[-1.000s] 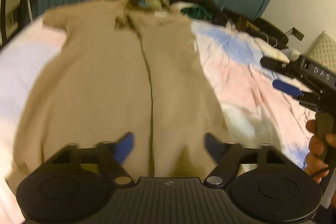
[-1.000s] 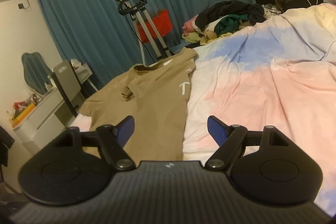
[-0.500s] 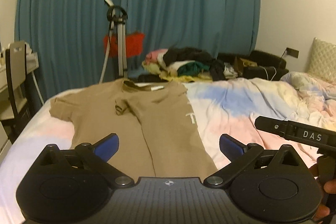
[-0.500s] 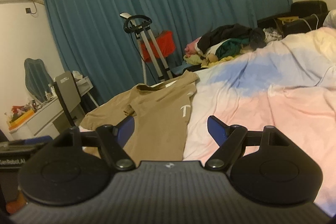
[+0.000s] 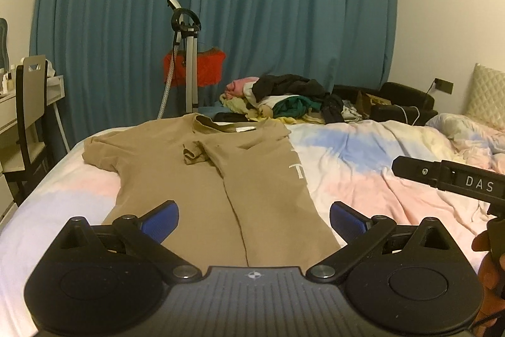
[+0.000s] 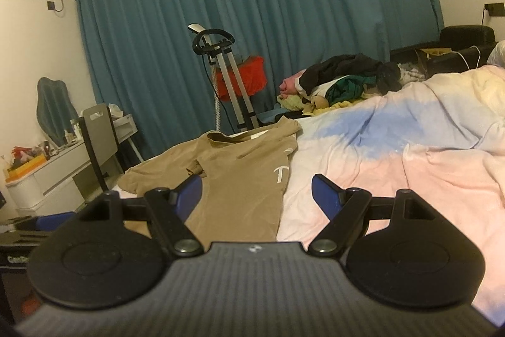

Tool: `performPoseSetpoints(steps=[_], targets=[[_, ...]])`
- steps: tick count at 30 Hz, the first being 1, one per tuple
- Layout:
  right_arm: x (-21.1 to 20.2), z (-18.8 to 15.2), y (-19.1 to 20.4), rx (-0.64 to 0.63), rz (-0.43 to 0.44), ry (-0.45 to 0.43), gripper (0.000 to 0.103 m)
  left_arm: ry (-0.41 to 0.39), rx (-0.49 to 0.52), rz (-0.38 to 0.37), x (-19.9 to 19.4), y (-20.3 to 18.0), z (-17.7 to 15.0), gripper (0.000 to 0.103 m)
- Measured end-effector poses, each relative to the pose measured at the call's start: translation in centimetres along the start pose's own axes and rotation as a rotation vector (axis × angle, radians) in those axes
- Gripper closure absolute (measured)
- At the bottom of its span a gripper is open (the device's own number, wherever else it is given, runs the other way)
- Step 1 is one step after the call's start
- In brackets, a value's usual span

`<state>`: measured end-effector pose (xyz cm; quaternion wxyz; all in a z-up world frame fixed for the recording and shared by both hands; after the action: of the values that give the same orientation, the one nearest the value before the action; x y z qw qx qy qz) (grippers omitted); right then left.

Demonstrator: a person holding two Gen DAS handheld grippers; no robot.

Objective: Fold clothes

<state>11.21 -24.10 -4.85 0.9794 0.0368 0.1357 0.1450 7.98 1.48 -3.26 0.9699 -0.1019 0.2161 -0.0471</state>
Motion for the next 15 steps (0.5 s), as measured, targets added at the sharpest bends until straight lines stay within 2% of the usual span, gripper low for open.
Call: performPoseSetpoints(steps=[4,9,12,15], targets=[[0.1,-0.1,0.2,-0.019,-0.018,-0.005,0.024,-0.021,0.026,0.020,-0.6,0.2,0.0,0.000],[0.3,-0.4,0.5,-0.037,-0.035,0.001,0.024,-0.085,0.010,0.043,-1.9,1.4,0.2,0.000],[0.5,-0.5,1.0,-0.058,-0.038,0.018,0.024,-0.073,-0.027,0.032,-2.2,2.8,0.6,0.000],[2.2,0.2,2.1,-0.087,0.008,0.062,0.024,-0.064,-0.071,0.047,-2.3,4.6,1.3,0.000]])
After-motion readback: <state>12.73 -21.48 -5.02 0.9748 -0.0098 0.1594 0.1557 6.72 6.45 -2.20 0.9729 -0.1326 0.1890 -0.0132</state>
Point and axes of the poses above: each gripper's, at about its wrist camera, not at the fingertips, and x roughly the way its jaws point, y to its left, z to its top, the point moved 6 cm from there along x, roughly the way its jaws point, and after that the axes turned 12 degrees about -x, right-handed, at the moved point
